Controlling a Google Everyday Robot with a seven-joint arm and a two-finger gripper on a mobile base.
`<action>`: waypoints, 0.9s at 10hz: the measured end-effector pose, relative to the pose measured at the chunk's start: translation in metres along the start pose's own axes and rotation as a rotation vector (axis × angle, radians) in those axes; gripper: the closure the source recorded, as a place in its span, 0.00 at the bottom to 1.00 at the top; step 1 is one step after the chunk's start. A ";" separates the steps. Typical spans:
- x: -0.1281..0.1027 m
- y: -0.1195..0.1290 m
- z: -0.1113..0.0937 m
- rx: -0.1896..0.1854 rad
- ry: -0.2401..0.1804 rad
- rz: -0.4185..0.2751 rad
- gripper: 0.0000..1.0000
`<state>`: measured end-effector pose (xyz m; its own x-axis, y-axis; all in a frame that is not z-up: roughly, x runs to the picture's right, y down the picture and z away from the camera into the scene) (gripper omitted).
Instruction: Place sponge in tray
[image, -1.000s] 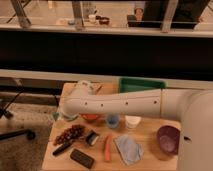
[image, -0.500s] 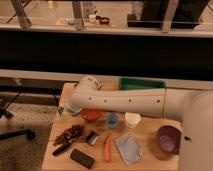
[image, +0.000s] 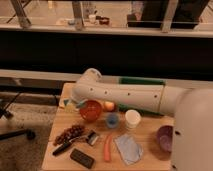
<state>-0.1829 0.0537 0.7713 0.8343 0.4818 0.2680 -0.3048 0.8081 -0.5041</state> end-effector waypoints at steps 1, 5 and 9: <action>-0.002 -0.010 0.001 0.009 0.005 0.004 1.00; -0.005 -0.053 0.004 0.061 0.035 0.028 1.00; 0.010 -0.091 0.010 0.094 0.071 0.080 1.00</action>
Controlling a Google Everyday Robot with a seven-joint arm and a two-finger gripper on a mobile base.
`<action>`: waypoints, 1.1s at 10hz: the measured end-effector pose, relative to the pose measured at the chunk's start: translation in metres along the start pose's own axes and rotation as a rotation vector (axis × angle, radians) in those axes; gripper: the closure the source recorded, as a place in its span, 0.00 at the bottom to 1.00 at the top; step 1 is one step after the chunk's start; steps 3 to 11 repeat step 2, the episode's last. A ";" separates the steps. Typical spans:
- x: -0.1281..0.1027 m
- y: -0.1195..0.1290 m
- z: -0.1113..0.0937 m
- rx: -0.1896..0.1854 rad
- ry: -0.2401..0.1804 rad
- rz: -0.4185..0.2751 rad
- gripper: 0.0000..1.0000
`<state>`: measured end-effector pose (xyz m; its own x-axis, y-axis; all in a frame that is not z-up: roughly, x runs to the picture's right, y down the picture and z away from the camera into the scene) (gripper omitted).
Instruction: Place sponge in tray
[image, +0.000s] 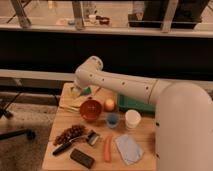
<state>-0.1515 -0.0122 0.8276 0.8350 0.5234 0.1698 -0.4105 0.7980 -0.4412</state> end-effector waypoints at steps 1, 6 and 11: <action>0.008 -0.014 0.005 0.009 0.012 0.018 1.00; 0.014 -0.023 0.008 0.011 0.018 0.032 1.00; 0.014 -0.023 0.008 0.011 0.018 0.032 1.00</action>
